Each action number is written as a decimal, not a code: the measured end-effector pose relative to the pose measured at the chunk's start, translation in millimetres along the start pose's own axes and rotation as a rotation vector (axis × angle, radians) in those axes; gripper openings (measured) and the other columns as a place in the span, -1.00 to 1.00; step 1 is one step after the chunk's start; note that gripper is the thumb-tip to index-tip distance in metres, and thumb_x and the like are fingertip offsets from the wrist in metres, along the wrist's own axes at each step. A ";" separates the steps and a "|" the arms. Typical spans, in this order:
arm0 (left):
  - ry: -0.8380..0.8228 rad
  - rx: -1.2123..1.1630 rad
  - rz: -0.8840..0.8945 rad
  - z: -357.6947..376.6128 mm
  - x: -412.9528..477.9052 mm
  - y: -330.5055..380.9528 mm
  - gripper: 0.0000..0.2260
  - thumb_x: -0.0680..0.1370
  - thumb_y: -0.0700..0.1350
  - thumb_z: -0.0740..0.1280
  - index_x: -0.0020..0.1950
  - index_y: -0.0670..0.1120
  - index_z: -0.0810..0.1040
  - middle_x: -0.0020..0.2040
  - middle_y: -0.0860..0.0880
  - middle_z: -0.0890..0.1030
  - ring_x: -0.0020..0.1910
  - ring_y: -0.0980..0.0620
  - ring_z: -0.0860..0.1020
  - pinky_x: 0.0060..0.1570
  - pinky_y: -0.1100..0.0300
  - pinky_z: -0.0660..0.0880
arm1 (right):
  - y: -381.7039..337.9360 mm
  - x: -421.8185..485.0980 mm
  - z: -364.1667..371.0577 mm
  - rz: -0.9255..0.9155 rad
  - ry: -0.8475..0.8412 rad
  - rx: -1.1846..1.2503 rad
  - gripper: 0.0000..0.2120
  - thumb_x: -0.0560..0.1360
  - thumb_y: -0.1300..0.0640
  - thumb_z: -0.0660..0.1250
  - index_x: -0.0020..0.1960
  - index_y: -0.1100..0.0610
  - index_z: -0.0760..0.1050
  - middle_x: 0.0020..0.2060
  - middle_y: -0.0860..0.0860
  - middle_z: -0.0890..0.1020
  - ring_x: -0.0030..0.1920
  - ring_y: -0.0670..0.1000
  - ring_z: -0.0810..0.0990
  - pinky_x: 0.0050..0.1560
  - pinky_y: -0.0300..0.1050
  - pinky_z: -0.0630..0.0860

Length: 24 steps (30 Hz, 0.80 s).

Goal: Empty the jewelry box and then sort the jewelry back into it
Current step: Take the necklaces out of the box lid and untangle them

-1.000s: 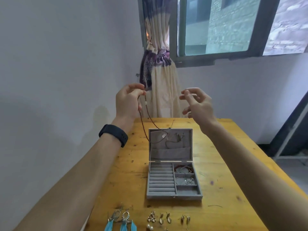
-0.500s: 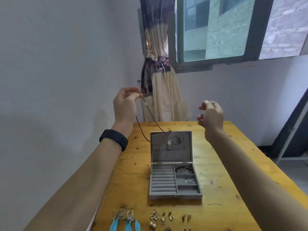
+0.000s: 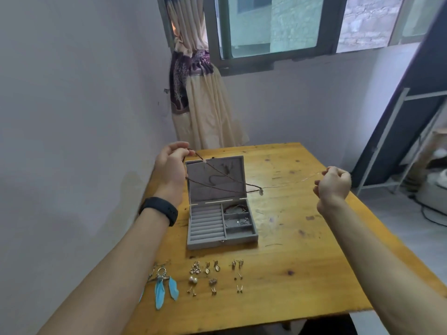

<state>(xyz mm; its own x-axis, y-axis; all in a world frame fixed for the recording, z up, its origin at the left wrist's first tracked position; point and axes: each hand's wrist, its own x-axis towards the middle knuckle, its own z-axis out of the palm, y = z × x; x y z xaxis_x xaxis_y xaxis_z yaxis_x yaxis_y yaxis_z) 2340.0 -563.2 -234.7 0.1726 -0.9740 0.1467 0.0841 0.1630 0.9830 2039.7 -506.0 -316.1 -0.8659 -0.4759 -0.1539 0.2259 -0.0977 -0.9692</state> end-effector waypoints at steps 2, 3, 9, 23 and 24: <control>-0.076 0.026 -0.029 12.8 -13.7 -12.9 -0.85 0.55 -0.25 0.25 -0.04 -0.08 0.61 -0.21 -0.04 0.67 -0.54 0.10 0.30 -0.48 0.23 0.28 | 13.4 5.1 -27.6 -0.014 -0.008 -0.077 -0.83 0.65 0.07 0.10 0.03 0.14 0.41 -0.17 0.00 0.51 -0.33 -0.01 0.44 -0.33 -0.07 0.37; -0.121 0.029 -0.043 20.3 -21.1 -19.5 -0.84 0.55 -0.27 0.25 -0.05 -0.09 0.61 -0.22 -0.05 0.66 -0.55 0.11 0.30 -0.50 0.24 0.26 | 20.3 6.9 -41.6 -0.029 -0.024 -0.121 -0.82 0.65 0.07 0.12 0.02 0.15 0.43 -0.16 0.02 0.52 -0.32 -0.01 0.44 -0.32 -0.05 0.37; -0.573 0.199 -0.171 63.1 -63.6 -56.2 -0.82 0.52 -0.32 0.26 -0.02 -0.13 0.62 -0.25 -0.08 0.65 -0.44 0.01 0.36 -0.48 0.26 0.19 | 45.7 2.4 -114.5 -0.182 -0.130 -0.326 -0.80 0.60 0.03 0.21 -0.09 0.09 0.55 -0.15 0.02 0.61 -0.29 0.01 0.49 -0.28 -0.07 0.43; -0.735 0.631 -0.167 160.0 -44.7 -137.9 -0.83 0.55 -0.23 0.26 -0.01 -0.03 0.62 -0.14 0.00 0.70 -0.58 0.19 0.33 -0.53 0.30 0.31 | 60.5 69.4 -91.9 -0.322 -0.357 -0.738 -0.77 0.57 -0.05 0.21 -0.09 0.02 0.57 -0.22 -0.08 0.64 -0.16 0.07 0.62 -0.07 0.06 0.57; -0.731 0.673 -0.147 165.4 -40.1 -145.3 -0.83 0.55 -0.21 0.26 -0.02 0.00 0.61 -0.12 0.01 0.70 -0.53 0.20 0.39 -0.50 0.30 0.35 | 64.9 76.5 -87.4 -0.324 -0.379 -0.765 -0.78 0.57 -0.06 0.21 -0.09 0.01 0.57 -0.21 -0.09 0.64 -0.15 0.07 0.62 -0.08 0.04 0.57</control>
<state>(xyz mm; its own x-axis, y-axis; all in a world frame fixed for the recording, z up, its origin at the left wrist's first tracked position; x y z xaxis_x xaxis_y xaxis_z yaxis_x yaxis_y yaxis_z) 2158.5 -573.9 -365.1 -0.4590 -0.8717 -0.1714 -0.5550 0.1307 0.8215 1949.1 -472.3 -407.6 -0.6004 -0.7945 0.0909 -0.4776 0.2651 -0.8377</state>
